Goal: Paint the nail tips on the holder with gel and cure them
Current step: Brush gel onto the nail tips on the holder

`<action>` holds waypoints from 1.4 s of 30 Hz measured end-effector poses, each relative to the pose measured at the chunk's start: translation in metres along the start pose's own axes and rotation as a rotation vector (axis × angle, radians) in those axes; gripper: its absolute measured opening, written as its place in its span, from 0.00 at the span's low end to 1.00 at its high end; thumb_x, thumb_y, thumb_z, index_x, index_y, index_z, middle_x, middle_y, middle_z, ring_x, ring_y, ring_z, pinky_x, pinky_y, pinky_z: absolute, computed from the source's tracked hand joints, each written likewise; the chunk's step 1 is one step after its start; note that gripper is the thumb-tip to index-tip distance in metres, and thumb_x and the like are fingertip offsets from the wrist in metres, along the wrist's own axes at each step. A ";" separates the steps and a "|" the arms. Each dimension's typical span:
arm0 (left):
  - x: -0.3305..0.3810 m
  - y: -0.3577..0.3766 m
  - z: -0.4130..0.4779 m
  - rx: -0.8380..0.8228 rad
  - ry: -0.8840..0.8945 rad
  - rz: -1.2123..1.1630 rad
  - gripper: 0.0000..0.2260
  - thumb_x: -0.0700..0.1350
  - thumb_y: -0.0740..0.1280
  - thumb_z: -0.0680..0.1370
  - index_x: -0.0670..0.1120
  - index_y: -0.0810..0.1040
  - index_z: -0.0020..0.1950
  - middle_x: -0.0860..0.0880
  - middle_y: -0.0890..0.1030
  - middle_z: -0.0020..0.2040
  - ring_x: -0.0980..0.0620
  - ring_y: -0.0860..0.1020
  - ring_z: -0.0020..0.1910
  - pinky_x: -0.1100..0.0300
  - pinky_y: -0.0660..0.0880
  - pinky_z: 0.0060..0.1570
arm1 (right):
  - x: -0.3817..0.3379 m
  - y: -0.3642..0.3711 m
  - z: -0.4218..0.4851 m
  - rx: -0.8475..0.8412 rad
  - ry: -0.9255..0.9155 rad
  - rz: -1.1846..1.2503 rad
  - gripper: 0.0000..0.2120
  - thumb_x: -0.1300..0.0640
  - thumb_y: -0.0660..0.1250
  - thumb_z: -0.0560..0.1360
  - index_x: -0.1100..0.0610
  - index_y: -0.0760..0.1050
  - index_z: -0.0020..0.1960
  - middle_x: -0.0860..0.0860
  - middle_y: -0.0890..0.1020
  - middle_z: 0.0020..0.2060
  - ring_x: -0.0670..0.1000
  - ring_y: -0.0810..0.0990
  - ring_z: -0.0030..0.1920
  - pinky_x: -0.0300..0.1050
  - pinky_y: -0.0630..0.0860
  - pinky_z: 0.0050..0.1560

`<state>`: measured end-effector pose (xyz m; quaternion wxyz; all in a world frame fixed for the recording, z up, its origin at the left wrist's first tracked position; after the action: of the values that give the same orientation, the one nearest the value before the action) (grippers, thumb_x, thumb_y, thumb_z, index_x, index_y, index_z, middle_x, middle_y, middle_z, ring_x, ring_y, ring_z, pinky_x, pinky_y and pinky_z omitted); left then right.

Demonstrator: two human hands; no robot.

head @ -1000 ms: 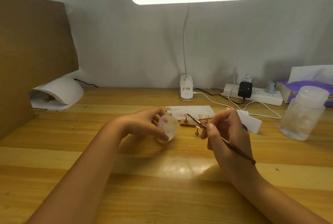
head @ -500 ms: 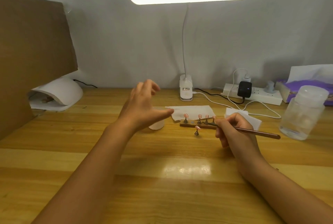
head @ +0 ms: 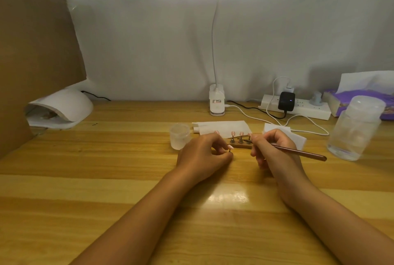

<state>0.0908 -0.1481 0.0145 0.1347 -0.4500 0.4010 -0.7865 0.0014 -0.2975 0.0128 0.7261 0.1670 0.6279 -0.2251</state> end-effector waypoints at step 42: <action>0.013 0.005 -0.001 -0.008 0.164 -0.040 0.07 0.48 0.70 0.77 0.59 0.74 0.46 0.59 0.81 0.49 0.63 0.73 0.37 0.58 0.74 0.42 | -0.003 0.017 -0.002 -0.138 -0.081 -0.204 0.07 0.55 0.68 0.77 0.59 0.73 0.47 0.48 0.83 0.31 0.40 0.76 0.27 0.36 0.73 0.29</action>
<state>0.0823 -0.1582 0.0182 0.0836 -0.3923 0.4046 -0.8218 0.0084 -0.2818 0.0152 0.7340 0.0426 0.6258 -0.2604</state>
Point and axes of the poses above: each hand's wrist, its own z-axis towards the middle knuckle, its own y-axis out of the palm, x = y × z, the point moved 10 cm from there along z, towards the middle knuckle
